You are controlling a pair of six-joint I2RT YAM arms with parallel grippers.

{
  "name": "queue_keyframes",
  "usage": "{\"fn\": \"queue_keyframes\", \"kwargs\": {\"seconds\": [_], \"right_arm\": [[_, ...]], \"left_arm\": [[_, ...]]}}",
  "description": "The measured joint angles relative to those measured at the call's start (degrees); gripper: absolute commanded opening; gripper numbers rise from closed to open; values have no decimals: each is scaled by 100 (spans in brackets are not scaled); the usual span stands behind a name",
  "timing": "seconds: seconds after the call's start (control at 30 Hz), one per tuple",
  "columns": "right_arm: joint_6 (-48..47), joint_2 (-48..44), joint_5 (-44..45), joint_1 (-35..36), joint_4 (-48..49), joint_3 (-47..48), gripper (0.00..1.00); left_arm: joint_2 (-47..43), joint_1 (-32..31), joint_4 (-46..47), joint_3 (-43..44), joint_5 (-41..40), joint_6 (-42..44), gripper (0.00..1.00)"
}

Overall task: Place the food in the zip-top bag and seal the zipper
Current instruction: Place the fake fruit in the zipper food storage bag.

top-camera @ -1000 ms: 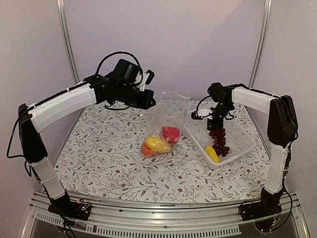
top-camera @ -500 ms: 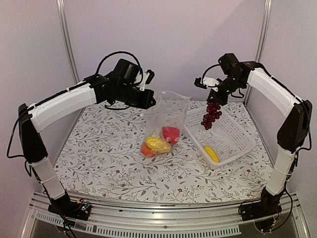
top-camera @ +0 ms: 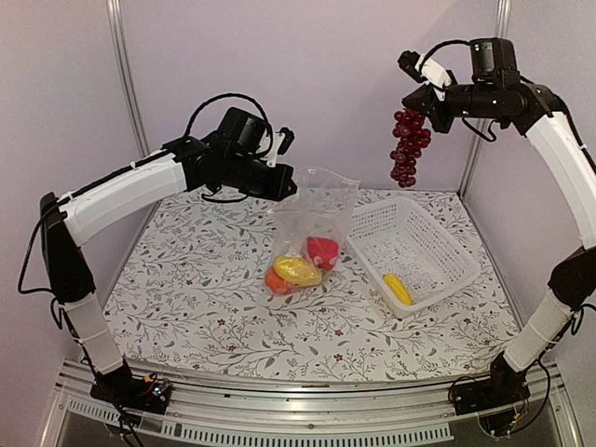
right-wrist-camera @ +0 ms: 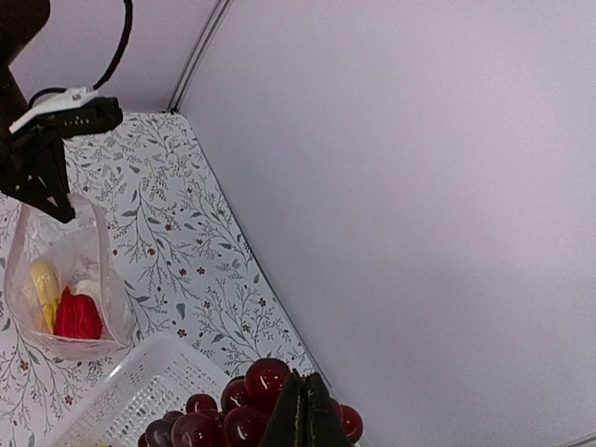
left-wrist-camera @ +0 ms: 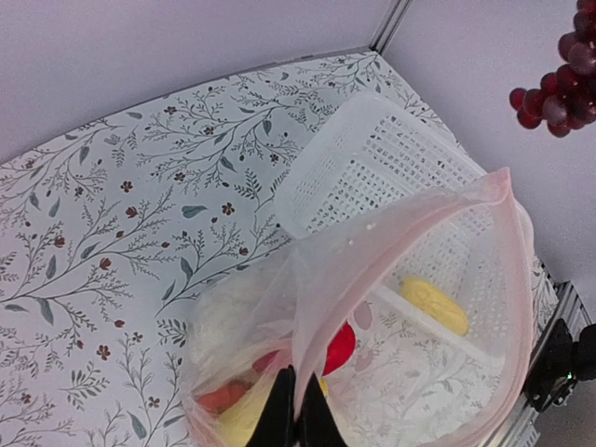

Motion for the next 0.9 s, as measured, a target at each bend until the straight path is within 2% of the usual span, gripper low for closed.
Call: {"fn": "queue_keyframes", "kwargs": {"seconds": [0.3, 0.57, 0.9], "right_arm": [[977, 85, -1167, 92, 737, 1646, 0], [1687, 680, -1843, 413, 979, 1814, 0], [2063, 1150, -2400, 728, 1051, 1814, 0]], "left_arm": [[238, 7, 0, 238, 48, 42, 0], [243, 11, 0, 238, 79, 39, 0], [243, 11, 2, 238, 133, 11, 0]]}}
